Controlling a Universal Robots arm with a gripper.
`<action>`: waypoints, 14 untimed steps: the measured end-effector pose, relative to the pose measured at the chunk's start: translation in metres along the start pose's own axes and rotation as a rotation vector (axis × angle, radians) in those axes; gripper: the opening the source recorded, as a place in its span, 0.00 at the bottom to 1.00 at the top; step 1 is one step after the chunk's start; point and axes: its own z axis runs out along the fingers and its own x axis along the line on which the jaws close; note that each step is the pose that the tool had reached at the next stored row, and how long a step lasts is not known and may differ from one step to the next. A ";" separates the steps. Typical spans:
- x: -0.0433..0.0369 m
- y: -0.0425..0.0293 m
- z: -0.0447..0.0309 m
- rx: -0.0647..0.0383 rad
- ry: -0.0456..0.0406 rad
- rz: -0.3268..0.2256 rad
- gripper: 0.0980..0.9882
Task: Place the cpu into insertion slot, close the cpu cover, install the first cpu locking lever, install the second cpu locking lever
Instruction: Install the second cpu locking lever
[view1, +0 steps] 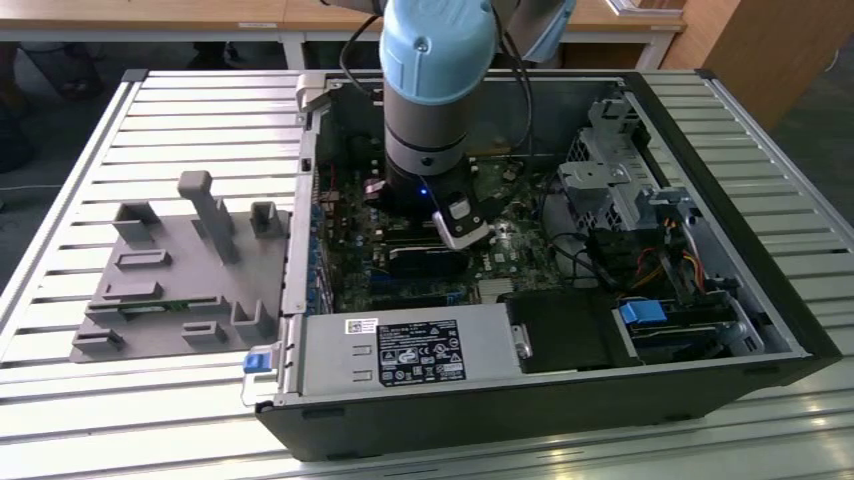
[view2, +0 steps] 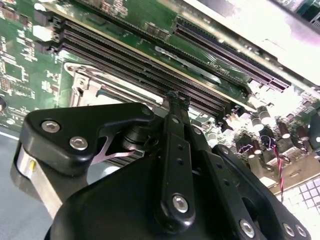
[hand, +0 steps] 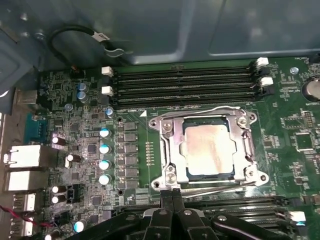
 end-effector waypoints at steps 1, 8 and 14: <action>0.0013 -0.0003 0.0006 -0.003 -0.0005 0.000 0.01; 0.0037 -0.0011 0.0043 -0.021 0.0002 0.000 0.01; 0.0050 -0.0001 0.0075 -0.038 0.0016 0.000 0.01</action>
